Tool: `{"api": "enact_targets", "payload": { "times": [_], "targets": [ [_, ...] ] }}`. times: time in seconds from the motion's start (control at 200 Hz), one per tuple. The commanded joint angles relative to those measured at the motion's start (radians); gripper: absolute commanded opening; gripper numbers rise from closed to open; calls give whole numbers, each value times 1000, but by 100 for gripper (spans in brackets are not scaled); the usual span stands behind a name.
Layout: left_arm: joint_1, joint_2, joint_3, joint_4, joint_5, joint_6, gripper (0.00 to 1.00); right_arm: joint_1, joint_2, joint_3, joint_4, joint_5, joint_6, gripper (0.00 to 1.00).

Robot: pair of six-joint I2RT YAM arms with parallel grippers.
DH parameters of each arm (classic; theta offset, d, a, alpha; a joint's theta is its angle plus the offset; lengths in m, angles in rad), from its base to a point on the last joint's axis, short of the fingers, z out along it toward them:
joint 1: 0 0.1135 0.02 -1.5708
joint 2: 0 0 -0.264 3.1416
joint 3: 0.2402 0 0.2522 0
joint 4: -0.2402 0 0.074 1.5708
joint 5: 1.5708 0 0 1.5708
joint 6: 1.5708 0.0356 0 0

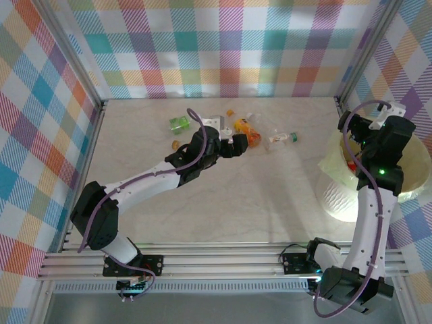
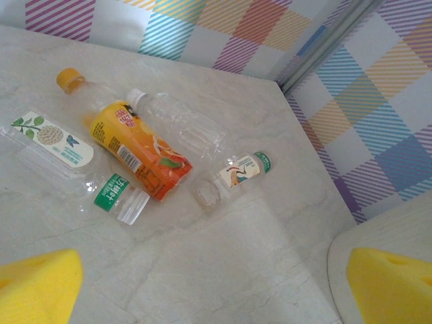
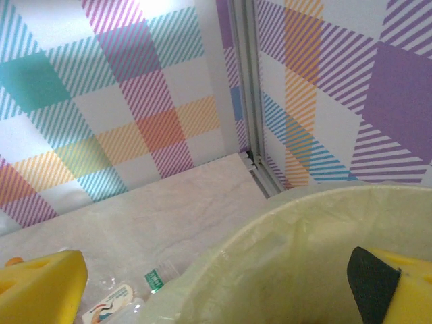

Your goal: Put the plastic bottles in the bin

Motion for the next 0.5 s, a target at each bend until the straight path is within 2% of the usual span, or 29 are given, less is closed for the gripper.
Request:
{"api": "enact_targets", "payload": {
  "times": [0.0, 0.19, 0.325, 0.495],
  "targets": [
    [9, -21, -5, -7, -28, -20, 100, 26, -11, 44, -41, -34, 22, 100],
    [12, -24, -11, -12, -47, -37, 100, 84, 2, 69, -46, -47, 7, 100],
    [17, -28, -8, -55, -98, -64, 100, 143, 8, 67, -20, -123, -4, 100],
    [26, -49, -35, -100, -175, -123, 100, 325, 43, 94, -24, -148, -104, 100]
  ]
}}
